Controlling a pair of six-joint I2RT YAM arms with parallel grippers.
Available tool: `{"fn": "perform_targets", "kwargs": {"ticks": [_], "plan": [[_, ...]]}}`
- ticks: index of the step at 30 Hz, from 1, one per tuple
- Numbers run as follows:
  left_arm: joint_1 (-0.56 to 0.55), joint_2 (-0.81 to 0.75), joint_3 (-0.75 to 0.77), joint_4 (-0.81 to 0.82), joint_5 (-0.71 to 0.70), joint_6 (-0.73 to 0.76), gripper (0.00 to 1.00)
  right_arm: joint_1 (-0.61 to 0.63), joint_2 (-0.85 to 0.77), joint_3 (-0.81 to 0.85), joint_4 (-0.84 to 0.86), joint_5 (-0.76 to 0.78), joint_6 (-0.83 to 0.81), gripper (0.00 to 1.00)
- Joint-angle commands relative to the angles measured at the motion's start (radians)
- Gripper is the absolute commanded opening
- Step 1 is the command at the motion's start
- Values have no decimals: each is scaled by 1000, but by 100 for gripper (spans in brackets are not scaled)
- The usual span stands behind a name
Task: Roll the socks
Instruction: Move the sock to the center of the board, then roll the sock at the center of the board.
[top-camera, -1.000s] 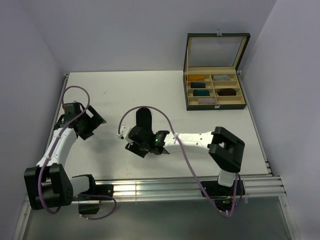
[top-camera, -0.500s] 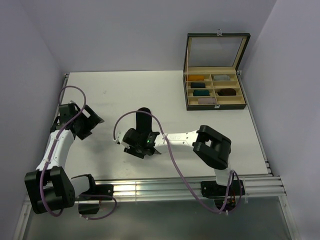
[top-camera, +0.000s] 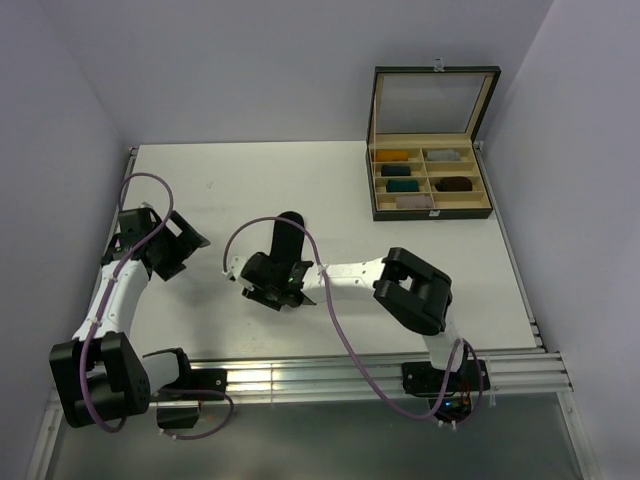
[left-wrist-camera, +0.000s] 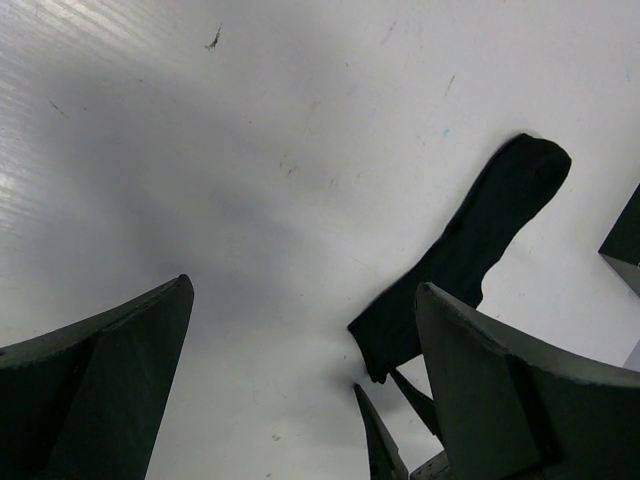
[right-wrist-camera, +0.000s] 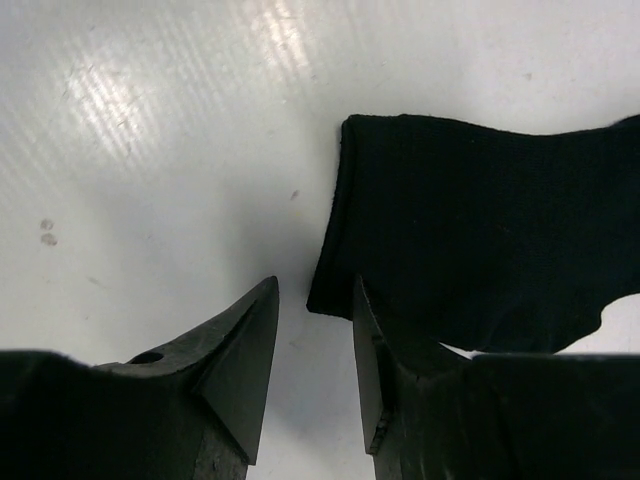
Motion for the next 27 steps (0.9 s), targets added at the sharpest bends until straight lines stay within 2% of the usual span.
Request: {"fn": "perform_targets", "kwargs": {"ticks": [1, 9, 14, 21, 27], "plan": [[3, 8, -3, 33, 30, 8, 99, -29, 68, -28, -29, 14, 27, 43], [3, 17, -5, 40, 39, 4, 98, -101, 112, 107, -106, 28, 77, 42], [3, 22, -6, 39, 36, 4, 98, -106, 66, 164, -164, 45, 104, 42], [3, 30, -3, 37, 33, 4, 98, -103, 2, 175, -176, 63, 124, 42], [3, 28, -5, 36, 34, 6, 98, -103, 28, 182, -155, 67, 98, 42]]}}
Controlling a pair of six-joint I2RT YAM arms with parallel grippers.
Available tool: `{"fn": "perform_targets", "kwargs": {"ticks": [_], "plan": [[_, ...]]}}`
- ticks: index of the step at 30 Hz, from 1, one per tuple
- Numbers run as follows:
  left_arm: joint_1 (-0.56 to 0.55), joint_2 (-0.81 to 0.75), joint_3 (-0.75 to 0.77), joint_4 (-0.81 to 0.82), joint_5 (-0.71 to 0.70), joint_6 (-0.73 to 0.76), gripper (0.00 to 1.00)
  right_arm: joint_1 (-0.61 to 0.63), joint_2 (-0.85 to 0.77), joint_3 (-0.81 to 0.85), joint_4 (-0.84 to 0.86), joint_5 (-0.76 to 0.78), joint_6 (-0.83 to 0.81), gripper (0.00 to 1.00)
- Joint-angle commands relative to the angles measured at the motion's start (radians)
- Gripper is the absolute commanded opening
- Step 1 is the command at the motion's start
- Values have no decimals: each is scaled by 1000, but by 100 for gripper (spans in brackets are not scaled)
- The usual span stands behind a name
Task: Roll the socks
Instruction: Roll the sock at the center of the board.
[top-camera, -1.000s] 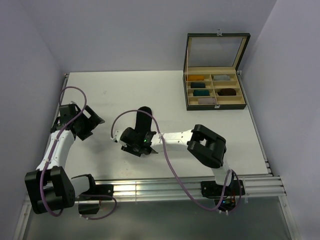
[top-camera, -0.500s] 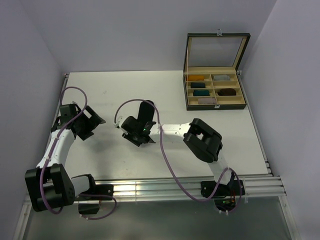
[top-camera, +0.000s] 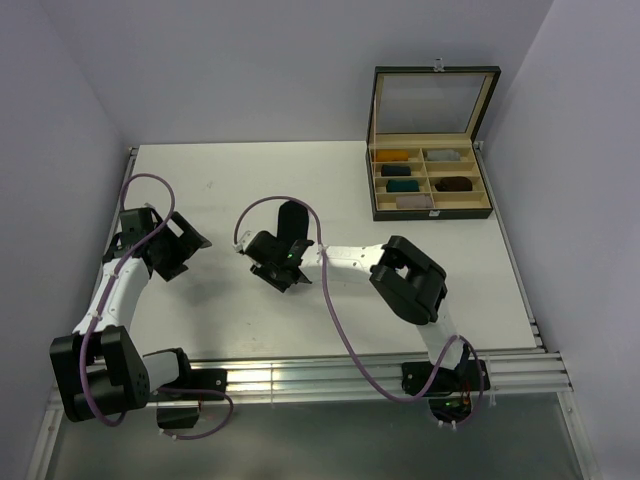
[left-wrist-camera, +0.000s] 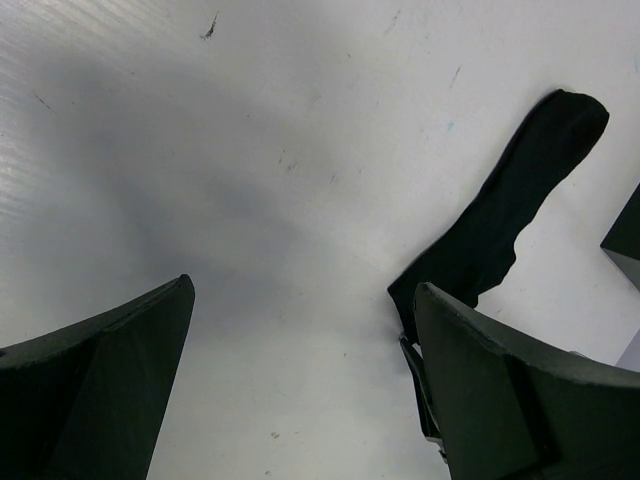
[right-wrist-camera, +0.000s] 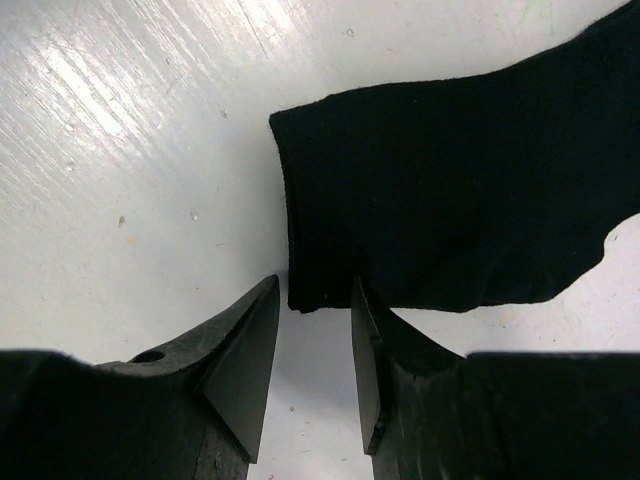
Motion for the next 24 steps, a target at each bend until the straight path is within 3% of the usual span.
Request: {"fn": "perform_targets", "kwargs": {"ticks": [1, 24], "plan": [[3, -3, -4, 30, 15, 6, 98, 3, -26, 44, 6, 18, -8, 42], [3, -2, -7, 36, 31, 5, 97, 14, 26, 32, -17, -25, -33, 40]]}}
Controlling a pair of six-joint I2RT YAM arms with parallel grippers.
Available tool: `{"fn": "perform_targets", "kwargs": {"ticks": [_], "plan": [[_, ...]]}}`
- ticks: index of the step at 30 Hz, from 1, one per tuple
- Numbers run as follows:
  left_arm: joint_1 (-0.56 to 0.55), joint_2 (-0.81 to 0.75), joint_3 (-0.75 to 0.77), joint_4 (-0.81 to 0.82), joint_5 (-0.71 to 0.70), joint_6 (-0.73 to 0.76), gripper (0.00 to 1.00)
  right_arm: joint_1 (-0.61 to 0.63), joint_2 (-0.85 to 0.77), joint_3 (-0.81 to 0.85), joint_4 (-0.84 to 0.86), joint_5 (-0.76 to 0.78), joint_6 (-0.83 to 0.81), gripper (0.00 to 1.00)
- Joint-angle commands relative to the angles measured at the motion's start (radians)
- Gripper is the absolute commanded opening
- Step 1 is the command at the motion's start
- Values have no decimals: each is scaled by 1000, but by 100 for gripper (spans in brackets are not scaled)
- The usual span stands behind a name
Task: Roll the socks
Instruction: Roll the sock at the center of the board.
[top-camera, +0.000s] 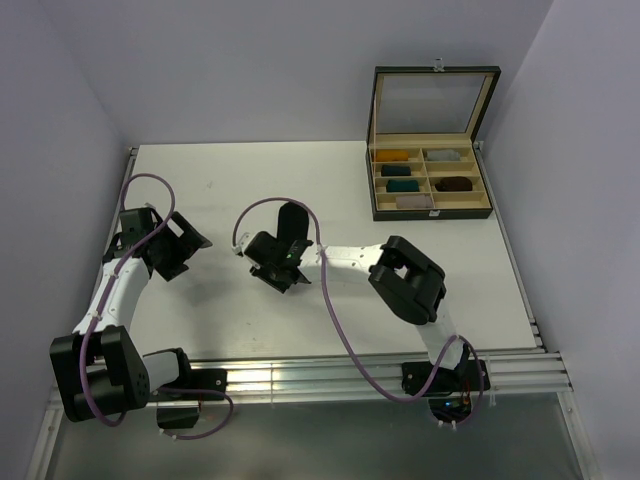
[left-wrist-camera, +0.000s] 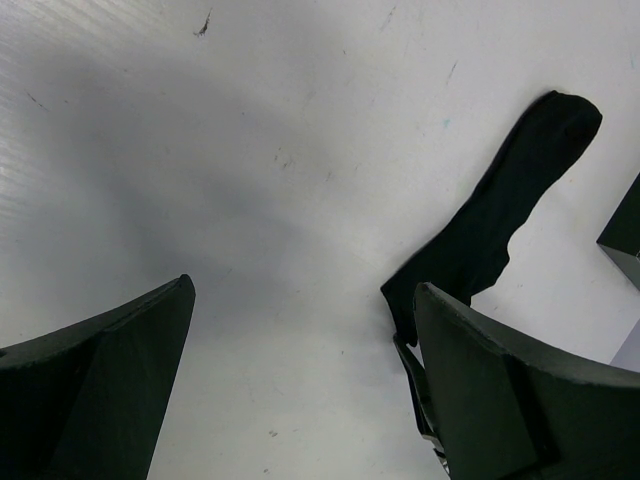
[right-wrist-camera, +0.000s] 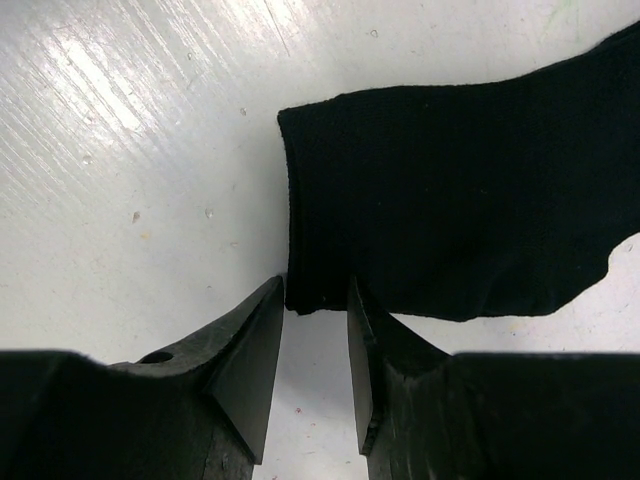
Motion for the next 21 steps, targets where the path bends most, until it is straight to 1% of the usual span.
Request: {"fn": "perform_targets", "kwargs": {"ticks": [1, 7, 8, 10, 11, 14, 16, 19, 20, 21], "plan": [[3, -3, -7, 35, 21, 5, 97, 11, 32, 36, -18, 5, -20, 40], [3, -8, -15, 37, 23, 2, 97, 12, 98, 57, -73, 13, -29, 39], [3, -11, -18, 38, 21, 0, 97, 12, 108, 60, -81, 17, -32, 31], [-3, -20, -18, 37, 6, -3, 97, 12, 121, 62, -89, 25, -34, 21], [-7, -22, -16, 34, 0, -3, 97, 12, 126, 62, -86, 23, -34, 14], [-33, -25, -15, 29, -23, -9, 96, 8, 122, 65, -84, -16, -17, 0], [-62, -23, -13, 25, -31, -23, 96, 2, 112, 73, -77, -55, 0, 0], [-98, -31, -16, 32, -34, -55, 96, -26, 77, 67, -57, -159, 46, 0], [-108, -34, -25, 35, -40, -66, 96, -37, 68, 62, -36, -206, 75, 0], [-133, -37, -30, 40, -48, -75, 95, -64, 47, 57, -23, -301, 106, 0]]}}
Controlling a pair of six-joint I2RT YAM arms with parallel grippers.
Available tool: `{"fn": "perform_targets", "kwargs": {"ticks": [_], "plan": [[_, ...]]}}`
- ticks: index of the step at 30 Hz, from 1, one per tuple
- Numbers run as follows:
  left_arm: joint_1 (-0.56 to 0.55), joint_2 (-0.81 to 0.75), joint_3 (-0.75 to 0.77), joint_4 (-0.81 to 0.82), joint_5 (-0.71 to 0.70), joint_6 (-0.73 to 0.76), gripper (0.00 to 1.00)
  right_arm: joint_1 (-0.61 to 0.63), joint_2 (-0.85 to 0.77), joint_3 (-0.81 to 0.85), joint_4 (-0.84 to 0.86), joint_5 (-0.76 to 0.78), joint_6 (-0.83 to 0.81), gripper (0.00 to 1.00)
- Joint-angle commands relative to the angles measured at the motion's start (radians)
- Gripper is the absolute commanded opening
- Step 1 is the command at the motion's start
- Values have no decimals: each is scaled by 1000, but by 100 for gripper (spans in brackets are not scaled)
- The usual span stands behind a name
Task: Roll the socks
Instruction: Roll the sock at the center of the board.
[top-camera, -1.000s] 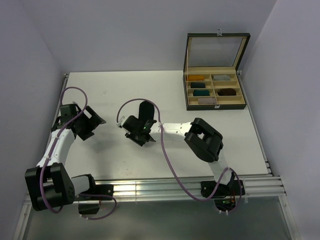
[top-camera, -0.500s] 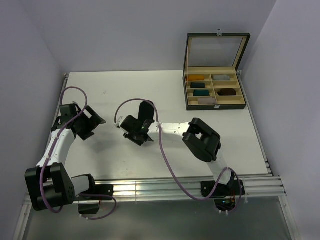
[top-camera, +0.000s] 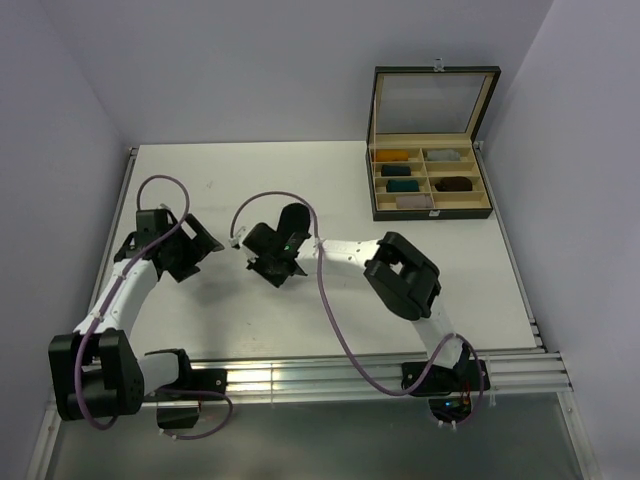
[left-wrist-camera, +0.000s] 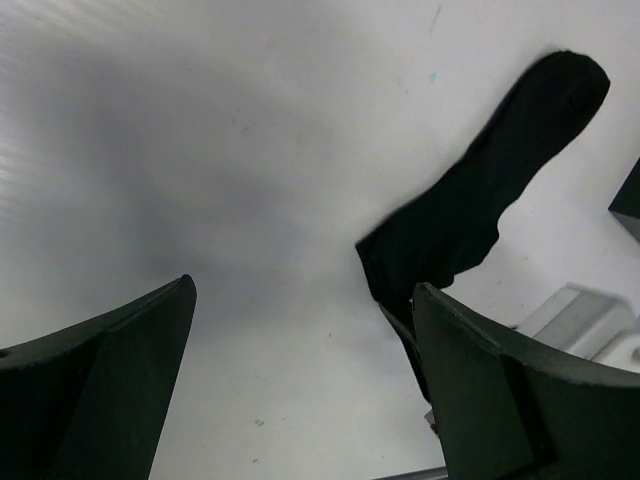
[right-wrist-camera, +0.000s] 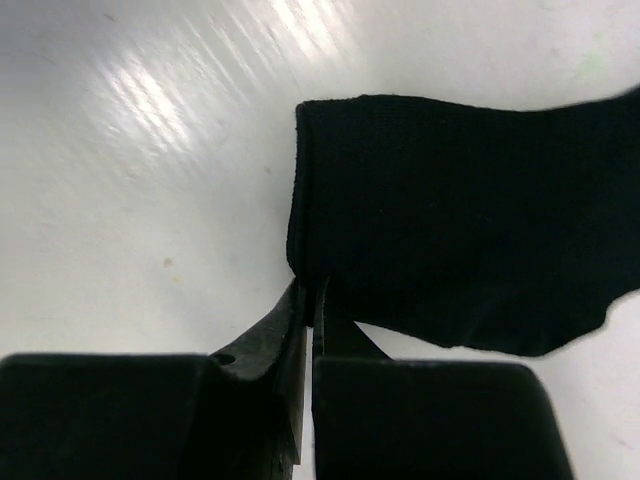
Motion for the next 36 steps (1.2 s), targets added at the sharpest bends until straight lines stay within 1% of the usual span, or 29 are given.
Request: {"fn": "perform_targets", "kwargs": {"ticks": [1, 2, 3, 6, 7, 12, 13, 17, 22, 28, 29, 31, 33, 35, 36], "plan": [[-53, -34, -21, 44, -31, -61, 95, -59, -16, -31, 13, -275, 118, 0], [-65, -30, -24, 50, -38, -70, 95, -76, -22, -34, 26, -324, 161, 0], [-91, -27, -30, 59, -39, -81, 95, -110, -25, -39, 38, -406, 179, 0], [-149, -14, -53, 108, -39, -132, 94, -158, -36, -65, 96, -514, 247, 0], [-165, -10, -62, 119, -50, -155, 94, -185, -33, -77, 121, -586, 262, 0], [-252, 32, -97, 223, -70, -225, 92, -262, -19, -126, 216, -776, 368, 0], [-264, 38, -110, 241, -77, -251, 91, -286, -13, -144, 256, -837, 408, 0], [-309, 78, -131, 337, -99, -308, 88, -334, 21, -160, 308, -934, 479, 0], [-366, 148, -139, 453, -137, -347, 83, -369, 63, -166, 388, -1020, 587, 0], [-399, 239, -143, 545, -159, -376, 75, -397, 99, -160, 411, -1056, 641, 0], [-404, 254, -145, 556, -157, -380, 72, -397, 100, -160, 410, -1057, 641, 0], [-404, 271, -147, 587, -153, -396, 69, -399, 113, -157, 406, -1059, 641, 0], [-409, 288, -139, 599, -137, -409, 63, -399, 117, -157, 406, -1059, 644, 0], [-415, 297, -131, 596, -136, -414, 58, -399, 122, -158, 411, -1059, 648, 0], [-416, 296, -127, 591, -137, -414, 56, -399, 123, -160, 411, -1059, 649, 0]]}}
